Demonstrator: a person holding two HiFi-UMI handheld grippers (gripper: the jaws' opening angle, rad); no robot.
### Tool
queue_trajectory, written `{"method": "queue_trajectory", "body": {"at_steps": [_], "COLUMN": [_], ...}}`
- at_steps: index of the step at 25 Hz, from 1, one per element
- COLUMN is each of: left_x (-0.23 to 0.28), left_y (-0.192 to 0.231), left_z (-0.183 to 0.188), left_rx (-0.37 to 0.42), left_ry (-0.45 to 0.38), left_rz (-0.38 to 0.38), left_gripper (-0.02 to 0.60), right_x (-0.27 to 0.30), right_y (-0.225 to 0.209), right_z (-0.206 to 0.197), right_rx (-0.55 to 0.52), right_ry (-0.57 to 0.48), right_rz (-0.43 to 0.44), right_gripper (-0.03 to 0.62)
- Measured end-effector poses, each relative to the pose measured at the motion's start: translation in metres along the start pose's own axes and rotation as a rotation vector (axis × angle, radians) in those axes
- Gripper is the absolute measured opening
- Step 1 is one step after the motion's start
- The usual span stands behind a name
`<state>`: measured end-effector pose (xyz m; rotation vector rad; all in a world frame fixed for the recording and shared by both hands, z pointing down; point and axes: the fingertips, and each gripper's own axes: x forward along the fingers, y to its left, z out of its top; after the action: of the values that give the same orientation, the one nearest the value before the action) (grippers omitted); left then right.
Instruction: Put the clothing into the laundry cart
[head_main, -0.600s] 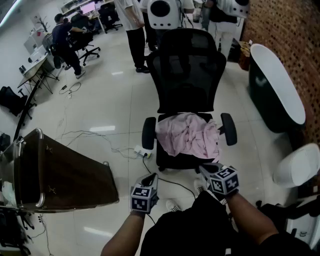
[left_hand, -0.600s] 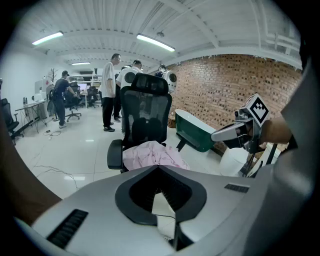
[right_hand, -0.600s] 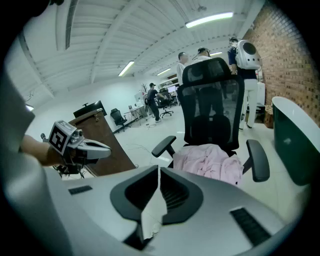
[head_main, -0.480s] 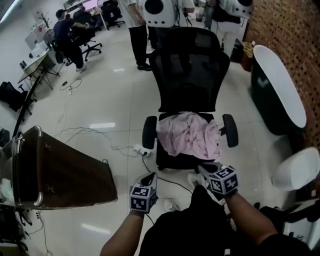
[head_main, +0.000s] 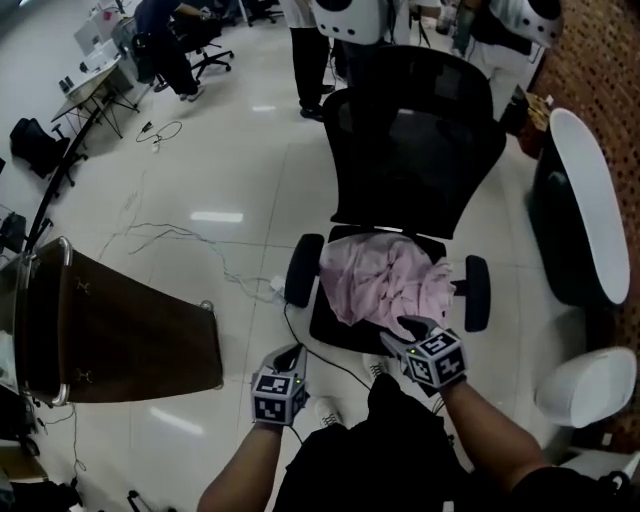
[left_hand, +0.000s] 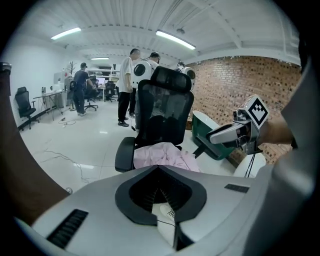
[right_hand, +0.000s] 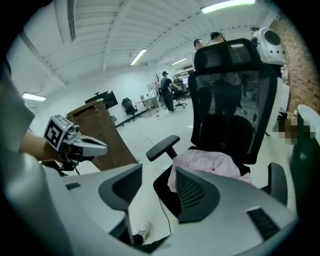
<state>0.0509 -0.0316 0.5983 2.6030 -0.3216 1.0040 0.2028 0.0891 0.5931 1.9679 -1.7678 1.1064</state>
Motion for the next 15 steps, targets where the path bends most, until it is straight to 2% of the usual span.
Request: {"method": "queue_trajectory", "body": {"at_steps": [4, 8, 15], "left_x": [0.034, 0.068, 0.118], "left_y": [0.010, 0.021, 0.033], "left_z": [0.011, 0.018, 0.009], "left_rx": [-0.045, -0.092, -0.164], "left_ry": [0.000, 0.001, 0.015], "left_rz": [0.059, 0.116, 0.194], "left_gripper": [0.000, 0.000, 0.000], "right_x": [0.037, 0.078, 0.149], "right_y": [-0.033, -0.063, -0.106], "right_z": [0.006, 0.006, 0.004], "right_rx": [-0.092, -0.176, -0.219], "right_ry": [0.078, 0.140, 0.196], "right_rz": [0.031, 0.059, 0.103], "right_gripper": [0.347, 0.347, 0.347]}}
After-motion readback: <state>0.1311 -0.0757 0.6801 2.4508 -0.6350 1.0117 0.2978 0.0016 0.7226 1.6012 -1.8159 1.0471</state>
